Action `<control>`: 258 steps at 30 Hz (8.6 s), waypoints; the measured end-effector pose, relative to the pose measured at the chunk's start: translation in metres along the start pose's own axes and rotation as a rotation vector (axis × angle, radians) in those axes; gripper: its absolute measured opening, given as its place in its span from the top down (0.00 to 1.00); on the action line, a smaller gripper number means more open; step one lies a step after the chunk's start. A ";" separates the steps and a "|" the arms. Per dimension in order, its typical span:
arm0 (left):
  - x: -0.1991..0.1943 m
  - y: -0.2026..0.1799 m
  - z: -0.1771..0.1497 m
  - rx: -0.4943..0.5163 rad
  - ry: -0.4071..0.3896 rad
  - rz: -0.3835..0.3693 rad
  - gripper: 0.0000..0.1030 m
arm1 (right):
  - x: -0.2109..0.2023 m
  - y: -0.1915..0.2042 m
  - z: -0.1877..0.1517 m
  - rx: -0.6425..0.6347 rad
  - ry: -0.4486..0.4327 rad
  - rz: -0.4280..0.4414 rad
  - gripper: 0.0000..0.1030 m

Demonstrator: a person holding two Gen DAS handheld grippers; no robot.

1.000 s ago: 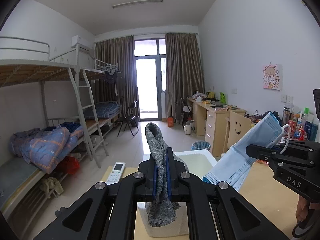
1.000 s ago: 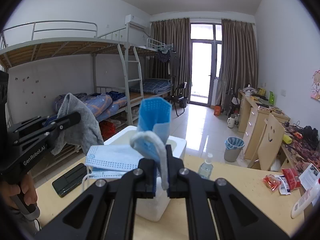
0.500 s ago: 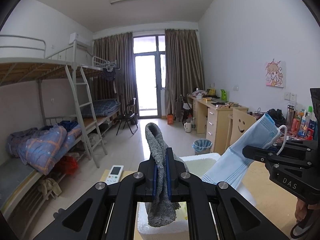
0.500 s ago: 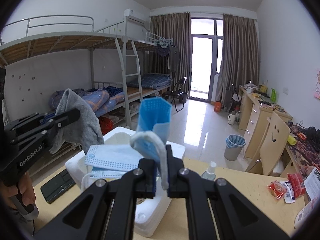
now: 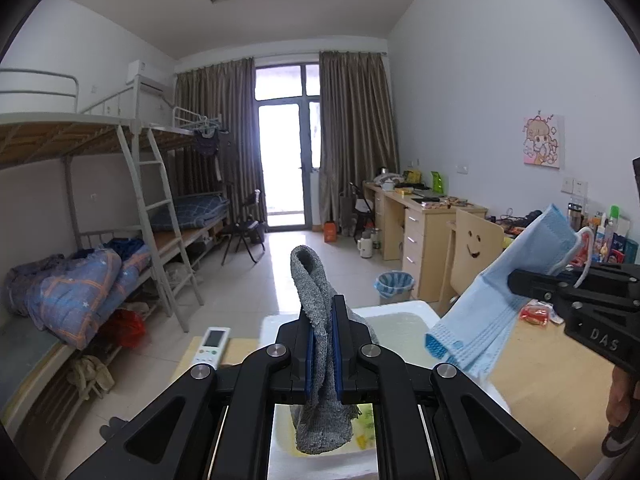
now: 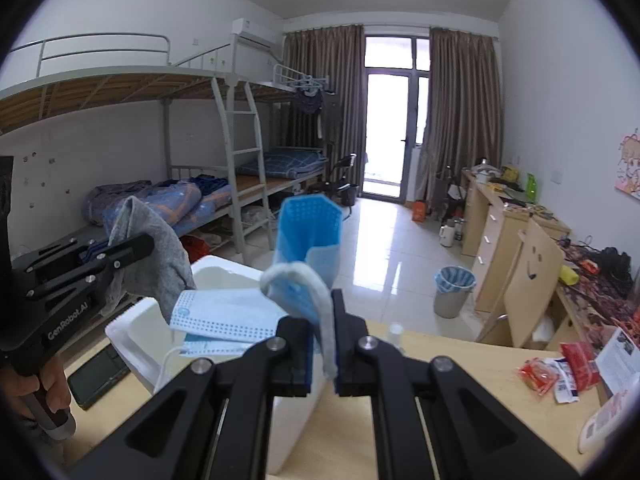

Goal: Organize soft objects

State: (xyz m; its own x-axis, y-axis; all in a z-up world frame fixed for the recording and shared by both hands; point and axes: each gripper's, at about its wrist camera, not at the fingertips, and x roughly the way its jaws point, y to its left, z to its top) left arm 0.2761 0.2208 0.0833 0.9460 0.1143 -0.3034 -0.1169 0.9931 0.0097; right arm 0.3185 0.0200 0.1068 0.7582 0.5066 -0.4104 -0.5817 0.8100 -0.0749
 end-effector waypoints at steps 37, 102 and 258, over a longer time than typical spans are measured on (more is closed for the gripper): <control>0.008 -0.020 -0.005 0.013 -0.003 0.000 0.07 | -0.007 -0.025 -0.008 0.047 -0.013 -0.070 0.91; -0.059 0.068 -0.026 -0.072 -0.031 0.210 0.00 | 0.047 0.052 0.006 -0.015 0.038 0.059 0.91; -0.291 -0.098 -0.173 -0.038 -0.207 0.024 0.00 | -0.228 0.048 -0.192 0.141 -0.216 -0.105 0.00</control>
State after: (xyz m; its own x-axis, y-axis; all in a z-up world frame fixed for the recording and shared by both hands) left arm -0.0398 0.0860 0.0053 0.9843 0.1446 -0.1013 -0.1475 0.9888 -0.0224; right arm 0.0610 -0.1132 0.0227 0.8660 0.4571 -0.2026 -0.4616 0.8867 0.0273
